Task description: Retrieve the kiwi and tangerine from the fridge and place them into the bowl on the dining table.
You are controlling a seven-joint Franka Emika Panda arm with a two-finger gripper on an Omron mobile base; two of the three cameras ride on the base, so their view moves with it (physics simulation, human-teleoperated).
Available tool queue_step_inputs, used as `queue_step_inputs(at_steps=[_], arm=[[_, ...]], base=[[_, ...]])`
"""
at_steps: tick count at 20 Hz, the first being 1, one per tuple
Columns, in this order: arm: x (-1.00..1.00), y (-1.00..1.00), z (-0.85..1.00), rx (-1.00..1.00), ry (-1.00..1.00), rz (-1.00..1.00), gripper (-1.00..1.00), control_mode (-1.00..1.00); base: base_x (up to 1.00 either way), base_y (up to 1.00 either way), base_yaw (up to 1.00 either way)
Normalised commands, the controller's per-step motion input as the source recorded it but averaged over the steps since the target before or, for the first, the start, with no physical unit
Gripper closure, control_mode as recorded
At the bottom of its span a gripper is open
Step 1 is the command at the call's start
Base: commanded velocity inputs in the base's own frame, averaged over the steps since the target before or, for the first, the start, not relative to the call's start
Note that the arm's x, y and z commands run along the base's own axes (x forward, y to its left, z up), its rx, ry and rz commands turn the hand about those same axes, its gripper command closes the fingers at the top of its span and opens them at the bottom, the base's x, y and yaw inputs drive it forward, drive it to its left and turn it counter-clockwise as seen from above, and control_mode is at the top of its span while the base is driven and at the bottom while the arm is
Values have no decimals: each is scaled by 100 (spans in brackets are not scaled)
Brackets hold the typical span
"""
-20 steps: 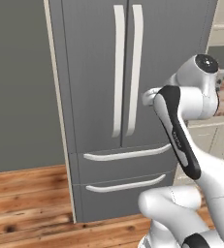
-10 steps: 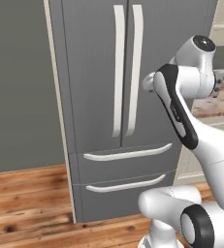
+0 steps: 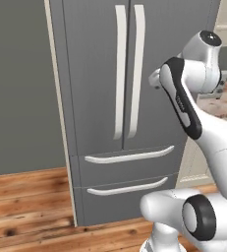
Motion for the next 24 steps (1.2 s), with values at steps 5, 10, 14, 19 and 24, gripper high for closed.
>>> queue_step_inputs(at_steps=[5, 10, 14, 19, 24], arm=[[38, 0, 1, 0, -2, 0, -100, -100], [45, 1, -2, -2, -21, 0, -100, -100], [49, 0, -12, 0, -24, 0, -100, -100], [58, 3, -11, 0, -9, 0, -100, -100], [60, 6, 0, 0, 5, 0, -100, -100]], base=[[0, 0, 0], [0, 0, 0], [0, 0, 0], [0, 0, 0], [0, 0, 0]])
